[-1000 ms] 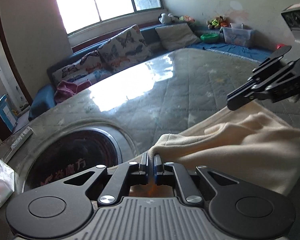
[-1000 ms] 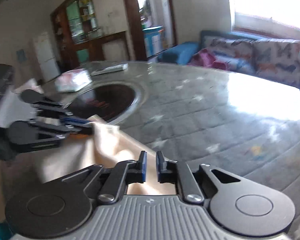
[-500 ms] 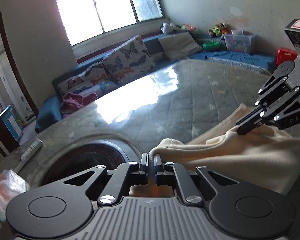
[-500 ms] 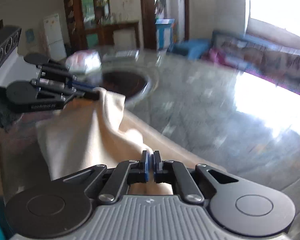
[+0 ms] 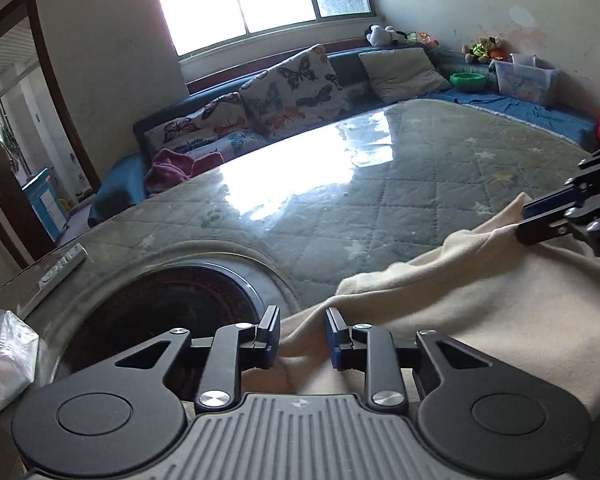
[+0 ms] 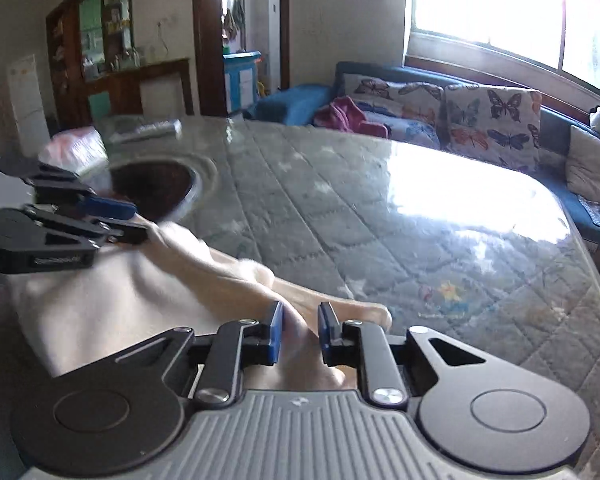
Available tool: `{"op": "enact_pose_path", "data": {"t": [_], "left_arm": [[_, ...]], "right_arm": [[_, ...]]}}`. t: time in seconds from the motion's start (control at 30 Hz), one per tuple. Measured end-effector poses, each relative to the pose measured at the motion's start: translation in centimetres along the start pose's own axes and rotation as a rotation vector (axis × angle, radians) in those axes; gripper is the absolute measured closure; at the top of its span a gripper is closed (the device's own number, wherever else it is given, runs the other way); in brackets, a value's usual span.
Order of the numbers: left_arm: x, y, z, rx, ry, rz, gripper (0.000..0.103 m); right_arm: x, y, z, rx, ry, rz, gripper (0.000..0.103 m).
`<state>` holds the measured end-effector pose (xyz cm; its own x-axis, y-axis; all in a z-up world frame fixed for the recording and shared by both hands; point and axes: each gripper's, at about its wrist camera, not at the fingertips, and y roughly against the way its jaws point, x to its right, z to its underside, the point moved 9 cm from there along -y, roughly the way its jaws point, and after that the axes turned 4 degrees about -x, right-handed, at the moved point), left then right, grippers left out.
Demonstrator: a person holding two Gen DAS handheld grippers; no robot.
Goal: Fold clothes
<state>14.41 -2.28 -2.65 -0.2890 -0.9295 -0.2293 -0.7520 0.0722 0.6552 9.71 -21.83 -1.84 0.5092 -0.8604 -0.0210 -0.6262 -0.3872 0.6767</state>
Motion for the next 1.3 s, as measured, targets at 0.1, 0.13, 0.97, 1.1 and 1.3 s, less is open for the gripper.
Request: {"op": "enact_pose_path", "data": {"t": [0.1, 0.13, 0.97, 1.1, 1.3], "left_arm": [[-1.1, 0.8, -0.6, 0.027, 0.073, -0.004, 0.074], [-1.4, 1.2, -0.9, 0.040, 0.103, 0.006, 0.074], [4.0, -1.1, -1.2, -0.017, 0.231, 0.186, 0.076], [4.3, -1.1, -1.1, -0.013, 0.217, 0.171, 0.076], [4.3, -1.1, -1.2, -0.011, 0.213, 0.162, 0.076]], "right_arm": [[-1.1, 1.1, -1.0, 0.035, -0.015, -0.078, 0.086], [-1.6, 1.2, -1.4, 0.039, -0.025, -0.116, 0.086], [-2.3, -1.3, -1.2, 0.008, -0.103, -0.117, 0.087], [-1.6, -1.1, 0.1, -0.026, -0.092, -0.083, 0.087], [0.3, -0.5, 0.8, -0.012, -0.151, -0.060, 0.087]]}}
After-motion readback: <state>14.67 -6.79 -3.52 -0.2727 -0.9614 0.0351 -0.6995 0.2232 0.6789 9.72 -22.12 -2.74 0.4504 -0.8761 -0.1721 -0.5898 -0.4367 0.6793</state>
